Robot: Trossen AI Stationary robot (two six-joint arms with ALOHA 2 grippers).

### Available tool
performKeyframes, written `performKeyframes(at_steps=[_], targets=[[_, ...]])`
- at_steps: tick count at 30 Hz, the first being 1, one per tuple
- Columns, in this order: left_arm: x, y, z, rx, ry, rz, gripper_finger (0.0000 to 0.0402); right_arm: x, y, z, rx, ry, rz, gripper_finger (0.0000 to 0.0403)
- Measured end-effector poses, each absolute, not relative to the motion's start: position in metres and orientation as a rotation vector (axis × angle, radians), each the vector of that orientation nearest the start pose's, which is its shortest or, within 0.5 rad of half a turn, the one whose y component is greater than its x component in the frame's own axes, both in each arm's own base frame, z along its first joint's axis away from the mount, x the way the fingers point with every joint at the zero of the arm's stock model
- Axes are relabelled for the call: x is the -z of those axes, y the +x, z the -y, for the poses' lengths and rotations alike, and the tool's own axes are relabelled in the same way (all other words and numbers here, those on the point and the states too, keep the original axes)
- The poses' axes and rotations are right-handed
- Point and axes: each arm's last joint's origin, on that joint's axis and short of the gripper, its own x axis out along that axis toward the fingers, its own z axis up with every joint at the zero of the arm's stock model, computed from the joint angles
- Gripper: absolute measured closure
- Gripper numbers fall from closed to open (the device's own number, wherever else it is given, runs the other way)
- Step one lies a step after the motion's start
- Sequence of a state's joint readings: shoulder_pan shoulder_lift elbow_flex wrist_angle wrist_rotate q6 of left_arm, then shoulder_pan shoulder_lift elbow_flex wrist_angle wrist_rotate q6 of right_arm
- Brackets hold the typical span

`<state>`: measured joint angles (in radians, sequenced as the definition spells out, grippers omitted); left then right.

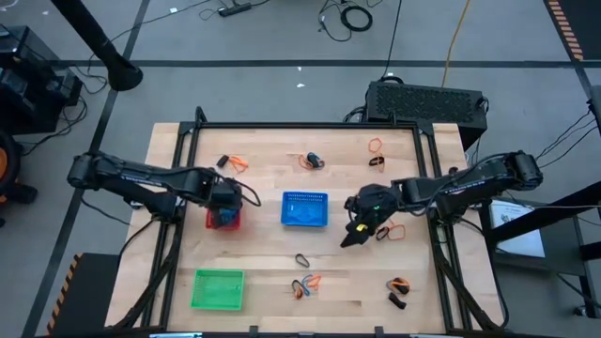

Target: Sort rubber bands into baskets

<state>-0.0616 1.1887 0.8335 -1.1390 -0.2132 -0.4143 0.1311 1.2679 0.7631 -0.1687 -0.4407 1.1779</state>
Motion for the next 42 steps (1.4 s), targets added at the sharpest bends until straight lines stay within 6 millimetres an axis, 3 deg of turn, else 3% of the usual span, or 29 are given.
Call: performKeyframes(at_steps=[6, 14, 25, 35, 42], targets=[[-0.203, 0.173, 0.004, -0.449, -0.143, -1.452, 0.04, -0.223, 0.249, -0.044, 0.067, 1.163, -0.95, 0.0241], [-0.193, 0.174, 0.005, -0.444, -0.185, -1.424, 0.0393, -0.222, 0.248, -0.045, 0.076, 1.15, -0.962, 0.0241], [-0.193, 0.172, 0.005, -0.449, -0.184, -1.435, 0.0301, -0.214, 0.238, -0.046, 0.139, 1.106, -1.079, 0.0241], [-0.224, 0.177, 0.006, -0.426, -0.218, -1.459, 0.0272, -0.206, 0.223, -0.056, 0.201, 1.056, -1.237, 0.0241], [-0.246, 0.189, 0.013, -0.251, -0.366, -1.398, 0.0272, -0.205, 0.219, -0.067, 0.198, 1.052, -1.276, 0.0241]])
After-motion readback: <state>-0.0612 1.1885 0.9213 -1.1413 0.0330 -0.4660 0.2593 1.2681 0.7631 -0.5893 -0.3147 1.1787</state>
